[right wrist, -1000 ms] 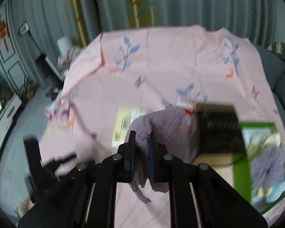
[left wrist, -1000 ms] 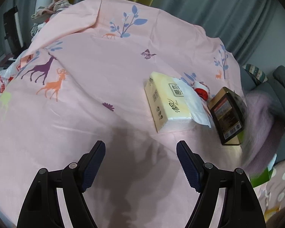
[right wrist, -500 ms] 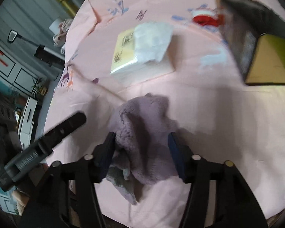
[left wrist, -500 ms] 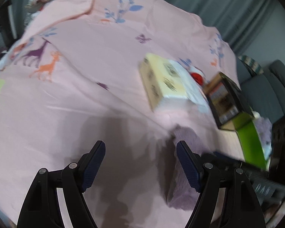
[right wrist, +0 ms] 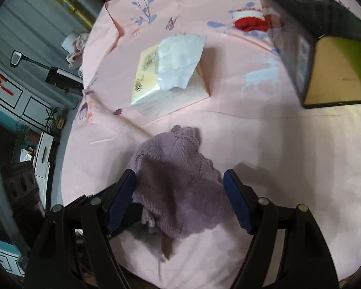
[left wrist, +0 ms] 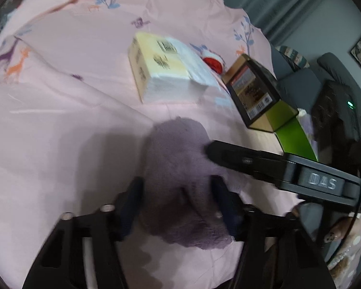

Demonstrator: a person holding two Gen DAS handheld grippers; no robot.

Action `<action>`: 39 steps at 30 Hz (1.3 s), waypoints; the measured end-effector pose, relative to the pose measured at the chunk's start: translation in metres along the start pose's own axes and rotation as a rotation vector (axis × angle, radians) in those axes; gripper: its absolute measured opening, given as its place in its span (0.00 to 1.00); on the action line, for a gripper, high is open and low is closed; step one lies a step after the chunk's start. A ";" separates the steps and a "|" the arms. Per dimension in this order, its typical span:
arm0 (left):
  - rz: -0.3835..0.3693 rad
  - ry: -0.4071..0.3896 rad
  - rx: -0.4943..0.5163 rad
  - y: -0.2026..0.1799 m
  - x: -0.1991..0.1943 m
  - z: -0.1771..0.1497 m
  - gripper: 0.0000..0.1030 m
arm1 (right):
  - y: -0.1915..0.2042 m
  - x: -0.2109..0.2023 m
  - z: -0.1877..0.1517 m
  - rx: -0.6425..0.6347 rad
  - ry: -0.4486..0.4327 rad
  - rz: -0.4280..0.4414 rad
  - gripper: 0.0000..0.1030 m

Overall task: Organize soft objects
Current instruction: 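Grasp the mauve knit cloth with the right gripper and lift it, then carry the knit cloth into the green box and open the right gripper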

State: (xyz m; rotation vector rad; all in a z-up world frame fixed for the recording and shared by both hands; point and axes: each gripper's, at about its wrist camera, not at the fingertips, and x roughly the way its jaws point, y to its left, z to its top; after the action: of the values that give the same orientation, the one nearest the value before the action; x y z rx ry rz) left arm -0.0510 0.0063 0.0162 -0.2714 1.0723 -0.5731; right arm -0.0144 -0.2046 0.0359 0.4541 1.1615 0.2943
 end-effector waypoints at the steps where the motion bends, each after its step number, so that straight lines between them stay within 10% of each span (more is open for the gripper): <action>1: -0.006 0.011 0.000 -0.001 0.004 -0.001 0.46 | -0.002 0.006 -0.001 0.010 0.019 0.011 0.74; 13: 0.028 -0.066 0.132 -0.038 0.000 -0.004 0.35 | 0.007 0.001 -0.010 -0.034 -0.018 0.120 0.31; 28: -0.130 -0.340 0.393 -0.185 -0.057 0.059 0.35 | -0.014 -0.183 0.027 -0.108 -0.455 0.043 0.31; 39: -0.265 -0.316 0.557 -0.296 -0.006 0.083 0.35 | -0.093 -0.263 0.039 -0.010 -0.656 -0.088 0.32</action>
State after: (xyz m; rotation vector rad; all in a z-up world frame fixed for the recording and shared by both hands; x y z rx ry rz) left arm -0.0711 -0.2397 0.2003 -0.0092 0.5427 -1.0042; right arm -0.0780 -0.4115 0.2158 0.4437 0.5361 0.0602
